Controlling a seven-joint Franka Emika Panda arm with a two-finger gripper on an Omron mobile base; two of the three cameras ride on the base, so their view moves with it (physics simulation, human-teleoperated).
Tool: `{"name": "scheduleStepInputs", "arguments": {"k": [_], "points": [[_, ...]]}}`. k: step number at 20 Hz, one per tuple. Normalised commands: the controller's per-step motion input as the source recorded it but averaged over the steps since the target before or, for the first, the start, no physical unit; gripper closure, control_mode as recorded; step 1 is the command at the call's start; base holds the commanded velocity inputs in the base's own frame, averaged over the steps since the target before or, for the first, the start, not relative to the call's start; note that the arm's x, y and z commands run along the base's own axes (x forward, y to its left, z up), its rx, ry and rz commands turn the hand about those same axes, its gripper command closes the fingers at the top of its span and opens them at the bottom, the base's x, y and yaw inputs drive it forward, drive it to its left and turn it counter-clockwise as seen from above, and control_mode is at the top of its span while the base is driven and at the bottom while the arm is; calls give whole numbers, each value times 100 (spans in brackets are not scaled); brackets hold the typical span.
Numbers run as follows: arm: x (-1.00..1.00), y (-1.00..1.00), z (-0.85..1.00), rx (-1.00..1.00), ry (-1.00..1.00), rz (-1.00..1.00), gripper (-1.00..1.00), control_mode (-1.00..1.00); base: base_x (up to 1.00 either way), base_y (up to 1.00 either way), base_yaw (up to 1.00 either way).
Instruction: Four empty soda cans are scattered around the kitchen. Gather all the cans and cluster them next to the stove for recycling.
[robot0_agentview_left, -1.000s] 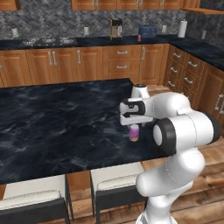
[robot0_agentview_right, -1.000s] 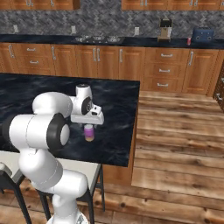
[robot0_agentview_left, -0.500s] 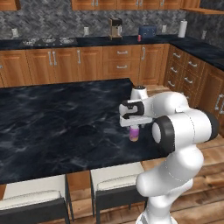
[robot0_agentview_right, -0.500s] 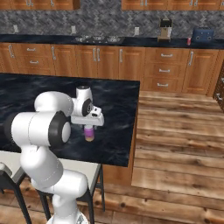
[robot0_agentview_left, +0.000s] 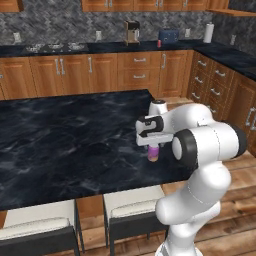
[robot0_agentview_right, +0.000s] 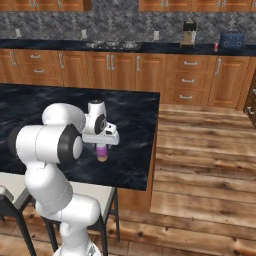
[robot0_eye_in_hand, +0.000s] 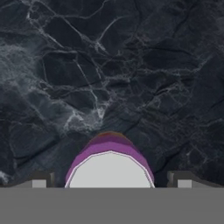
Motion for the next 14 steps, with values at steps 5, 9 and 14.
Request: {"name": "scheduleStepInputs", "arguments": {"k": [5, 9, 14], "points": [[2, 0, -7, 0, 0, 0, -100, -100, 0, 0, 0], [0, 0, -7, 0, 0, 0, -100, -100, 0, 0, 0], [0, 0, -9, 0, 2, 0, -100, -100, 0, 0, 0]]}}
